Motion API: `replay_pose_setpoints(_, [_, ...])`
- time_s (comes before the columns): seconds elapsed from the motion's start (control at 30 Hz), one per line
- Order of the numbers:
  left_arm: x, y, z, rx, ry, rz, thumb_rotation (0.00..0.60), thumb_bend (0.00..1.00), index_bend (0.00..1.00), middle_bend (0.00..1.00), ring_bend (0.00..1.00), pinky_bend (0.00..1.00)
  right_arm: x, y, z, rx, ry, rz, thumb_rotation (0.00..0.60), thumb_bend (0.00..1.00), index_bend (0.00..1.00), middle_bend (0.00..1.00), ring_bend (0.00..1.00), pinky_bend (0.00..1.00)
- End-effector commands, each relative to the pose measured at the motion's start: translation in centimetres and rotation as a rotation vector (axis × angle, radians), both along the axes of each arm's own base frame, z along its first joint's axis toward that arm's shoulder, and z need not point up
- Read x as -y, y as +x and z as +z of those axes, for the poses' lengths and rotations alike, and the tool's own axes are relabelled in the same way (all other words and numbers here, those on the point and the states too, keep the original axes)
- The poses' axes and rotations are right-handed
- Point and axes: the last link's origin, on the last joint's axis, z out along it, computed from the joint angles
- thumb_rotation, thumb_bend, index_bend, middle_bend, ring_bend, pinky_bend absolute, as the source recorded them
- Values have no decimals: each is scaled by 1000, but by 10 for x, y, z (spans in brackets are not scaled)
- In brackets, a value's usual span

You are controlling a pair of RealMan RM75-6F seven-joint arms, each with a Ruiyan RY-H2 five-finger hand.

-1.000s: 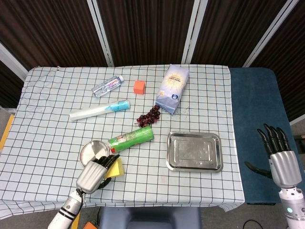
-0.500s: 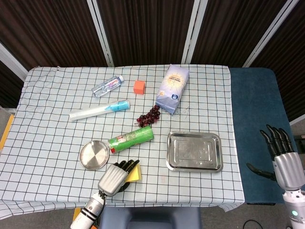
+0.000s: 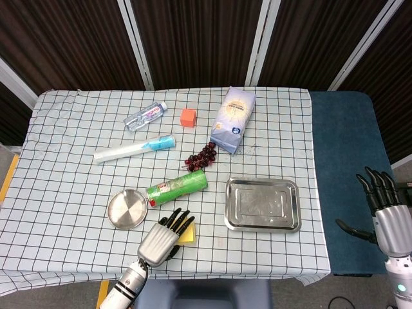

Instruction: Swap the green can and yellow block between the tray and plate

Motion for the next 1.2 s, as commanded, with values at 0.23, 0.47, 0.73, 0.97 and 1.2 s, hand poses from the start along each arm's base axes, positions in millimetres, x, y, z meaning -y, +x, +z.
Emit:
replay_pose_setpoints(0.23, [-2,-16,13,-50,-17,37,600,334,0,0,0,212,1,0,-2,-8,4,-6,600,0,7,0,0,0])
replay_pose_setpoints(0.47, [-18,-33,52,-158,97,71,600,333,0,0,0,211,0,0,-5,-21,15,-7,600,0,7,0,0,0])
replay_pose_setpoints(0.73, [-64,-33,75,-123,239,84,600,354,0,0,0,192,0,1,-6,-23,11,-7,600,0,8,0,0,0])
replay_pose_setpoints(0.97, [-93,-14,52,-101,205,82,600,356,0,0,0,187,0,1,-5,-15,9,-6,600,0,9,0,0,0])
replay_pose_setpoints(1.2, [-103,5,25,-105,114,76,600,358,0,0,0,172,0,0,-3,-14,12,-2,600,0,10,0,0,0])
